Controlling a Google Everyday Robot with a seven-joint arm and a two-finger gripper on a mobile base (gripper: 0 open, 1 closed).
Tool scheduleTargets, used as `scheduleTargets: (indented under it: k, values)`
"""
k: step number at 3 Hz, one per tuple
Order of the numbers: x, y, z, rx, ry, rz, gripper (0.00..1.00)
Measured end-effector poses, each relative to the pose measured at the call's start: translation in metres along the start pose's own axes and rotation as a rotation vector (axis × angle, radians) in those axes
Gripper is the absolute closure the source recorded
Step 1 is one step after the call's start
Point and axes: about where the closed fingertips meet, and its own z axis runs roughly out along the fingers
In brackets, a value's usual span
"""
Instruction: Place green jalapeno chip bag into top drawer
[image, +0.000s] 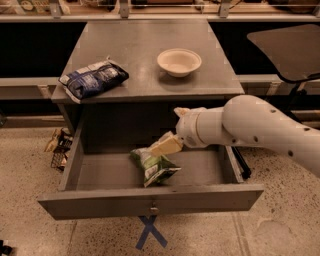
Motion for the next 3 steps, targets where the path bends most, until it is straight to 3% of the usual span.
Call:
scheduleTargets:
  k: [2, 3]
  values:
    - [-0.022, 0.002, -0.072, 0.111, -0.101, 0.102, 0.62]
    - [-0.052, -0.021, -0.110, 0.242, -0.224, 0.076, 0.85]
